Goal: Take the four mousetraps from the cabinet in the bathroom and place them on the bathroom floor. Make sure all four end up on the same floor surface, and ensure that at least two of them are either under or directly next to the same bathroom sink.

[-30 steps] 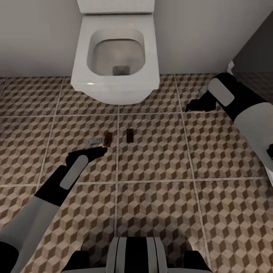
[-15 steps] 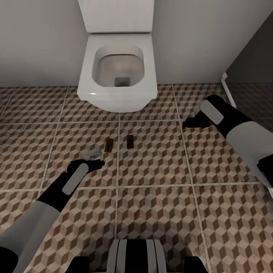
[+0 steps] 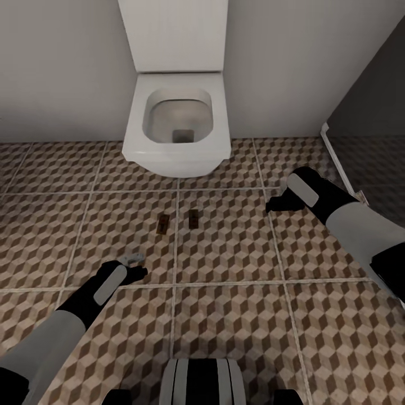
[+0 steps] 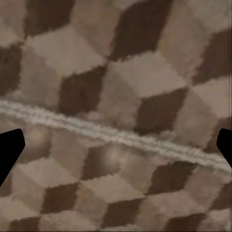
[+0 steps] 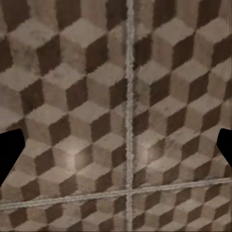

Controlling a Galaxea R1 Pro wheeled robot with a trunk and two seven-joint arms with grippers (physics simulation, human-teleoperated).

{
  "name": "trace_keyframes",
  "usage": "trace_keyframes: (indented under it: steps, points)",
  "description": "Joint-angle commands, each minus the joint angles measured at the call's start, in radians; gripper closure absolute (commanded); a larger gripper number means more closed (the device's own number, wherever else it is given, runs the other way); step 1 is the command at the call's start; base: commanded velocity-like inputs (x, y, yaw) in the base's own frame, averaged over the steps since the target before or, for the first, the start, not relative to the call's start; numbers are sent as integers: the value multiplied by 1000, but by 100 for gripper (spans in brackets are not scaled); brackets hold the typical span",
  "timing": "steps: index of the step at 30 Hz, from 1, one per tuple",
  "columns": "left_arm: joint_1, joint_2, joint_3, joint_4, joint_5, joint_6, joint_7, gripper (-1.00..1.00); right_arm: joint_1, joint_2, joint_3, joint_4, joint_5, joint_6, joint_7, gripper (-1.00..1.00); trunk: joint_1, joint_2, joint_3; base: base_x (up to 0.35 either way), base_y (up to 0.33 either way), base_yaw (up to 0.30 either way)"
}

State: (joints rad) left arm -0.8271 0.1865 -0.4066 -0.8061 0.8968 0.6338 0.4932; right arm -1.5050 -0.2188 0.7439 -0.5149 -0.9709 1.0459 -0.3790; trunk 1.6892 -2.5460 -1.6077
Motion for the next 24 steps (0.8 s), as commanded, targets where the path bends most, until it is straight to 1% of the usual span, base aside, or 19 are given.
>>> trace_keyframes:
  steps: [1, 6, 7, 11, 12, 13, 16, 17, 21, 23, 24]
  points:
    - [4, 2, -6, 7, 10, -5, 4, -100, 10, -1, 7, -2, -11, 1, -8, -100, -1, 0, 3, 0, 0, 0]
    - [17, 5, -12, 35, 10, -20, -12, -100, 66, 0, 9, -3, -10, 1, -8, -100, -3, 1, 23, 0, 0, 0]
    - [17, 5, -12, 35, 10, -20, -12, -100, 66, 0, 9, -3, -10, 1, -8, -100, -3, 1, 26, 0, 0, 0]
    - [31, 6, -14, 43, 9, -25, -17, -100, 124, 3, 9, -5, -9, 1, -8, -100, -5, 2, 42, 0, 0, 0]
    - [31, 6, -14, 43, 9, -25, -17, -100, 124, 3, 9, -5, -9, 1, -8, -100, -5, 3, 46, 0, 0, 0]
    - [35, 6, -14, 45, 9, -27, -18, -100, 140, 3, 9, -5, -9, 1, -8, -100, -6, 3, 50, 0, 0, 0]
    - [43, 7, -15, 50, 9, -42, -19, -100, 187, 2, 8, -7, -7, 1, -8, -100, -7, 4, 61, 0, 0, 0]
    - [43, 7, -15, 50, 9, -42, -19, -100, 187, 2, 8, -7, -7, 1, -8, -100, -8, 4, 65, 0, 0, 0]
    - [48, 7, -16, 54, 7, -60, -19, -100, 245, 0, 7, -10, 0, 1, -7, -100, -10, 5, 81, 0, 0, 0]
    - [52, 7, -17, 57, 1, -66, -18, -100, 273, 0, 8, -12, 3, -12, -6, -100, -10, 5, 88, 0, 0, 0]
    - [52, 7, -17, 57, 1, -66, -18, -100, 273, 0, 8, -12, 3, -12, -6, -100, -11, 5, 92, 0, 0, 0]
